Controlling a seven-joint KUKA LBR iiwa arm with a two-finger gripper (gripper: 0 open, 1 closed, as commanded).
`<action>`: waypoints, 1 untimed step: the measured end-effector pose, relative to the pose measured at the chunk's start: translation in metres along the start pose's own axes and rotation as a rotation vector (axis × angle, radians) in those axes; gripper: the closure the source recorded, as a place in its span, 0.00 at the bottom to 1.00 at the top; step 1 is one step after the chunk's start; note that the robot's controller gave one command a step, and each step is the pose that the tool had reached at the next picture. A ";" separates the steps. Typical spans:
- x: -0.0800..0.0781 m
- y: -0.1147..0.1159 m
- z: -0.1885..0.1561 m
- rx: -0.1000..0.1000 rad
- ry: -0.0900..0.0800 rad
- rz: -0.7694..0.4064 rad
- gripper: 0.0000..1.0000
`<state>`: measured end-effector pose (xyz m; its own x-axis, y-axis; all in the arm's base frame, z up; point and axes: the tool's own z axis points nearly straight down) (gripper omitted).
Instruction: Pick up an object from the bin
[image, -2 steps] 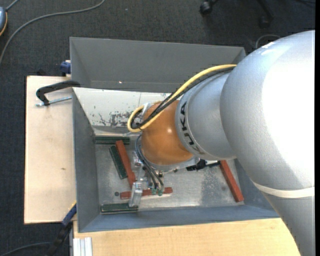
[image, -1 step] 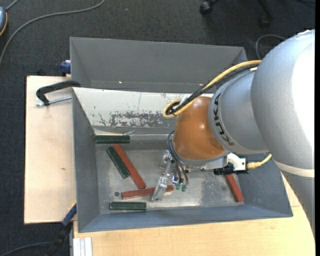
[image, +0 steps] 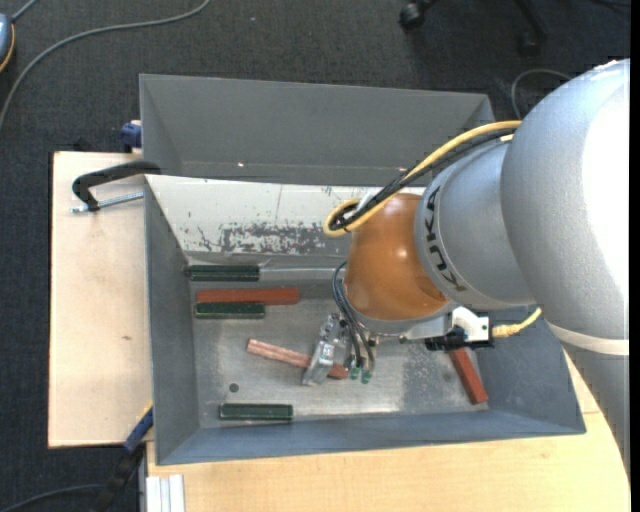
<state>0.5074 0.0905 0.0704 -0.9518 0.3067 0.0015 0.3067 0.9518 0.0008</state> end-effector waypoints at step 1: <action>-0.033 0.003 -0.165 -0.006 -0.014 -0.010 1.00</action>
Offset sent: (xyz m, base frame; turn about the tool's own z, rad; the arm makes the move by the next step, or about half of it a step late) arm 0.0298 -0.0085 0.1593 -0.0084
